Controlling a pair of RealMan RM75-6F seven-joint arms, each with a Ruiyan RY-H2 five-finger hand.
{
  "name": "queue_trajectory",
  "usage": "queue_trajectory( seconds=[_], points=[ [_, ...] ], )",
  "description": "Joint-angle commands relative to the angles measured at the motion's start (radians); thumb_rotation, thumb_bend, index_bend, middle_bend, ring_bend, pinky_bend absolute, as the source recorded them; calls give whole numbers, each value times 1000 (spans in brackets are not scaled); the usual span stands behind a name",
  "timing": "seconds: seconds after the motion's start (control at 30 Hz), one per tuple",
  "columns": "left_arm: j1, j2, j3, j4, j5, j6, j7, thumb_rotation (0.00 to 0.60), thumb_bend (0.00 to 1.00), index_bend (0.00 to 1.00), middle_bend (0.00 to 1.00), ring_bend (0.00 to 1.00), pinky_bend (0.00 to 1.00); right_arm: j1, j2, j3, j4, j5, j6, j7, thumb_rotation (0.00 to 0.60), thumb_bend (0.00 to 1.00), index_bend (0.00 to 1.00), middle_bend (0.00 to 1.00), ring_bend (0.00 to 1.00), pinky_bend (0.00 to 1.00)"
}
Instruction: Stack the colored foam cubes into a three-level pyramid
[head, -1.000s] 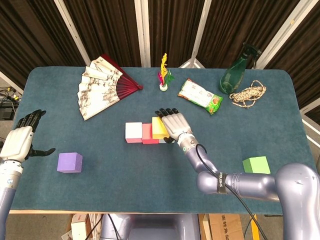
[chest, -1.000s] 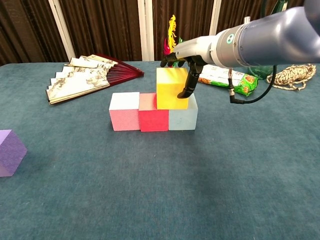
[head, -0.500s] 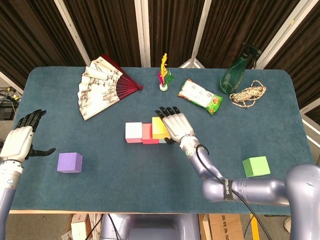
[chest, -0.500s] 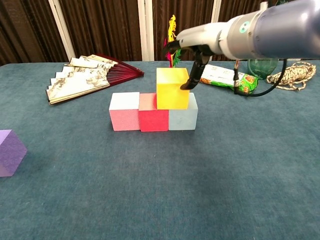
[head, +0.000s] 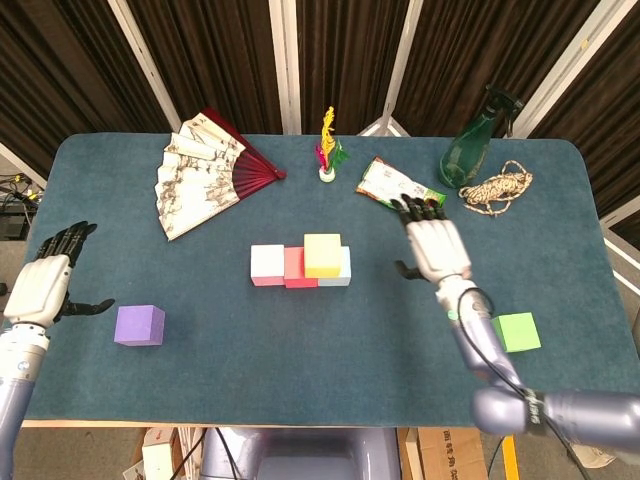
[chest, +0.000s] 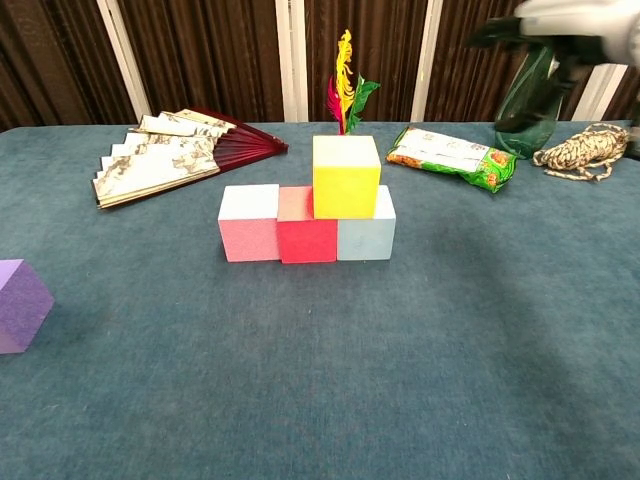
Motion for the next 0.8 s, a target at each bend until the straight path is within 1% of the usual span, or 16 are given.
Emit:
queue_trajectory(
  seconds=[0.03,0.07,0.1,0.17,0.3,0.47,0.57,0.7,0.8],
  points=[
    [-2,-4,1,3,-2,-2,3,600,121,0,9,0,18,-100,53,-50,-20,-69,41,78,600,324,0,0,0,0],
    [-3,-7,2,5,-3,-4,3,600,120,0,10,0,18,-130,61,-65,-17,-90,52,99,600,324,0,0,0,0],
    [-22,-56,24,40,-9,-33,43,600,120,0,10,0,18,-160,71,-79,-19,-122,71,119,600,324,0,0,0,0],
    [-33,-112,22,79,-22,-12,80,600,121,0,11,0,18,-206,84,-101,-12,-165,89,151,600,324,0,0,0,0],
    [-45,-149,15,92,-34,9,119,600,121,0,11,0,18,-291,105,-138,22,-234,108,217,600,323,0,0,0,0],
    [-74,-163,-2,97,-54,-4,154,600,120,0,12,0,18,-361,113,-155,75,-276,128,277,600,324,0,0,0,0],
    [-106,-175,-21,103,-84,-21,185,600,120,0,12,0,18,-415,99,-158,134,-324,147,336,600,324,0,0,0,0],
    [-149,-191,-45,109,-128,-46,223,600,121,0,18,0,18,-460,72,-144,202,-371,150,410,600,323,0,0,0,0],
    [-199,-209,-66,122,-177,-90,255,600,121,0,40,0,18,-479,59,-128,240,-403,137,455,600,323,0,0,0,0]
  ],
)
